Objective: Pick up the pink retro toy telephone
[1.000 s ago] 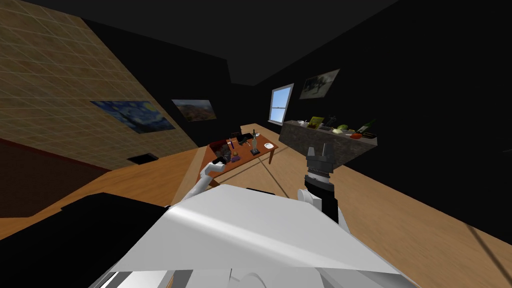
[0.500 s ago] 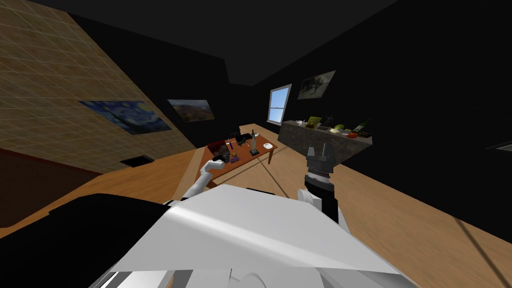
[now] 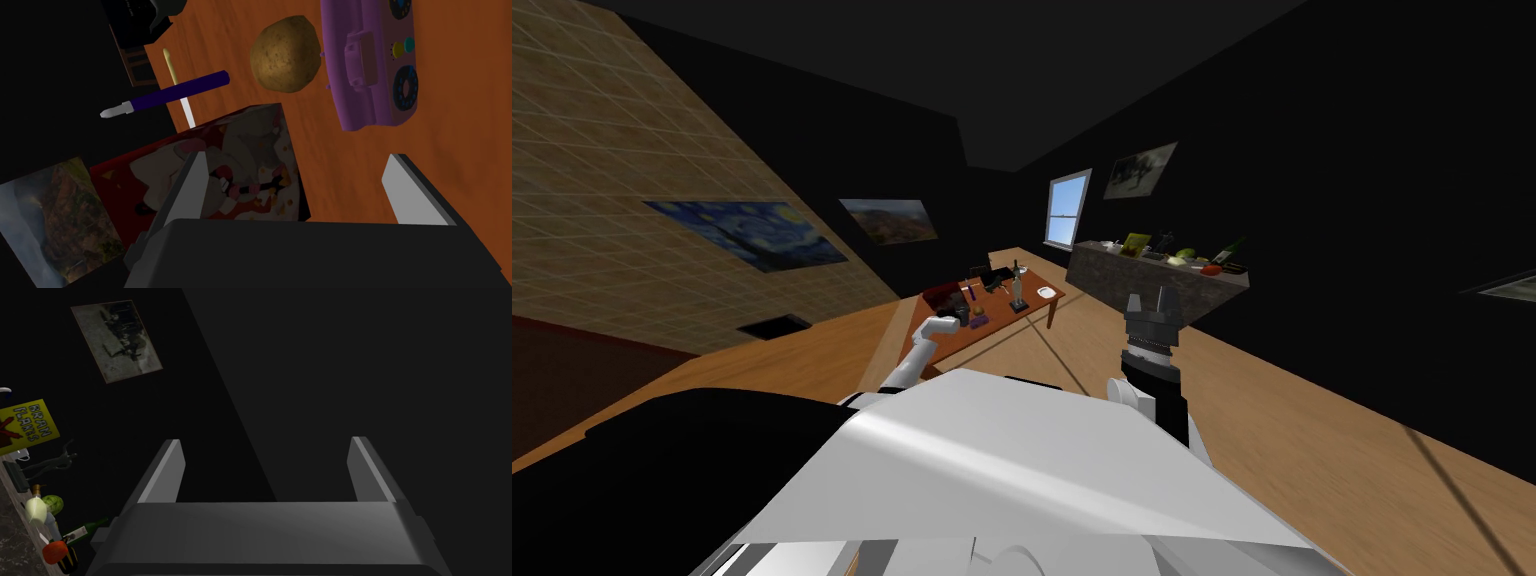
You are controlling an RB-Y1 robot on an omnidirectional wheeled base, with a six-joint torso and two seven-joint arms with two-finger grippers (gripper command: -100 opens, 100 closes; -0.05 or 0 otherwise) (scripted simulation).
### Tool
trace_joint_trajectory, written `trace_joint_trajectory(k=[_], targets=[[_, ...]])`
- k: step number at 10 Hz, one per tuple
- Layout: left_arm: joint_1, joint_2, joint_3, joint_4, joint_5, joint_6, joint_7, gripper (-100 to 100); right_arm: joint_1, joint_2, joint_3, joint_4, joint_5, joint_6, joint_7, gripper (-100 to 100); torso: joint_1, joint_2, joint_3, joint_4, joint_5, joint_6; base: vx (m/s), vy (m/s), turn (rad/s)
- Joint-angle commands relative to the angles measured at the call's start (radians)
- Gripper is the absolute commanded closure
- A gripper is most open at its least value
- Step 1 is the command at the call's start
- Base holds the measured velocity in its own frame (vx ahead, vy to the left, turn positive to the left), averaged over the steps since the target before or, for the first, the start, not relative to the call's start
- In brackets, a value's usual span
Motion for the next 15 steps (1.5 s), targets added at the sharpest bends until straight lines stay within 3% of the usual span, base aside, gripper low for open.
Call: trace_joint_trajectory(k=[1, 4, 6, 9, 11, 15], targets=[[-0.007, 0.0, 0.002, 0.006, 0.001, 0.04, 0.003, -100, 0.0, 0.0, 0.0, 0.0, 0.0, 0.0, 0.0, 0, 0.0, 0.0, 0.0, 0.0, 0.0, 0.0, 0.018, 0.01, -0.001], [-0.061, 0.004, 0.035, 0.067, 0.018, 0.133, 0.035, -100, 0.0, 0.0, 0.0, 0.0, 0.0, 0.0, 0.0, 0, 0.001, 0.0, 0.0, 0.0, 0.0, 0.0, 0.038, 0.012, -0.05], [-0.061, 0.004, 0.035, 0.067, 0.018, 0.175, 0.035, -100, 0.0, 0.0, 0.0, 0.0, 0.0, 0.0, 0.0, 0, 0.0, -0.001, 0.0, 0.0, 0.0, 0.0, 0.034, 0.006, -0.013], [-0.109, 0.003, 0.065, 0.125, 0.032, 0.263, 0.063, -100, 0.0, 0.0, 0.0, 0.0, 0.0, 0.0, 0.0, 0, 0.0, -0.001, 0.0, 0.0, 0.0, 0.0, 0.05, 0.009, -0.044], [-0.109, 0.003, 0.065, 0.125, 0.032, 0.3, 0.063, -100, 0.0, 0.0, 0.0, 0.0, 0.0, 0.0, 0.0, 0, 0.001, -0.001, -0.001, 0.0, 0.0, 0.0, 0.035, 0.017, -0.014], [-0.147, -0.004, 0.092, 0.18, 0.042, 0.412, 0.088, -100, 0.0, 0.0, 0.0, 0.0, 0.0, 0.0, 0.0, 0, 0.0, -0.002, -0.001, 0.0, 0.0, 0.0, 0.055, 0.014, -0.037]])
